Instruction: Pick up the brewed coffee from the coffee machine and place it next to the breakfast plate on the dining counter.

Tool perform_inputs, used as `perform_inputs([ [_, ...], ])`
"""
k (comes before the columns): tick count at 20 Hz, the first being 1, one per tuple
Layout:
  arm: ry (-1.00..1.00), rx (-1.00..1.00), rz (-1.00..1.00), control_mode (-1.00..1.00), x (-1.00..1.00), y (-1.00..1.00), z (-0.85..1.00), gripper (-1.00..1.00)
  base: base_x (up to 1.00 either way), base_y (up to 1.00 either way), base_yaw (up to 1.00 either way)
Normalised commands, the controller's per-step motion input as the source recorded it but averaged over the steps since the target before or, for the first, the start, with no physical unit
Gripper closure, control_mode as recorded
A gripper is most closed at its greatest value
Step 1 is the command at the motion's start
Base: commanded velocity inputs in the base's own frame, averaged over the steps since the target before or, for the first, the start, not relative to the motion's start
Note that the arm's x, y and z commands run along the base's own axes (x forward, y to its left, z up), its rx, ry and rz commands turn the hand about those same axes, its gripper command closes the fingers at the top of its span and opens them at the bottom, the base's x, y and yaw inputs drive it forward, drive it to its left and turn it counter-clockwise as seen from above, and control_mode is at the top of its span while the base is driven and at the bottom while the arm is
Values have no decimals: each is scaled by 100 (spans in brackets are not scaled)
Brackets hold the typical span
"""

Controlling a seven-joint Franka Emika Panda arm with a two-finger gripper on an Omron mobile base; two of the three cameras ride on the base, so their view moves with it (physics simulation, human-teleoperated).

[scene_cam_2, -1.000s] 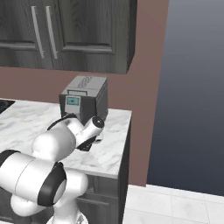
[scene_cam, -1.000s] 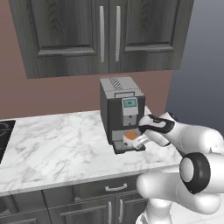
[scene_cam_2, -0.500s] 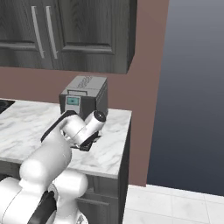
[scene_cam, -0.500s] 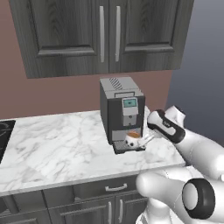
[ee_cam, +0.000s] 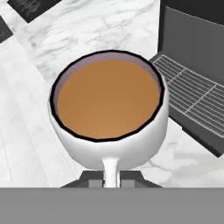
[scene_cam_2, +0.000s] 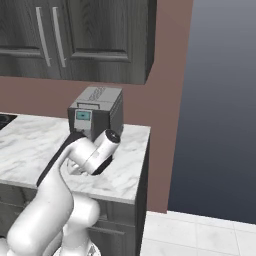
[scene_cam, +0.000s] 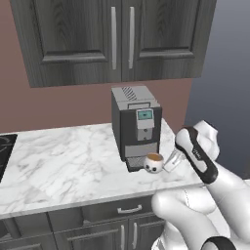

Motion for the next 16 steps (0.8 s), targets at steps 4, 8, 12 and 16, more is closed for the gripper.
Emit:
perform_inputs([
  [4,-19,0,10,-100,-33,-27,44,100,0,0,0],
  [8,-24,0,12,-100,-21,-24,50,100,0,0,0],
  [12,-13,0,12,-100,-17,-11,56,100,0,0,0],
  [16,0,0,12,-100,-16,-17,62,100,0,0,0],
])
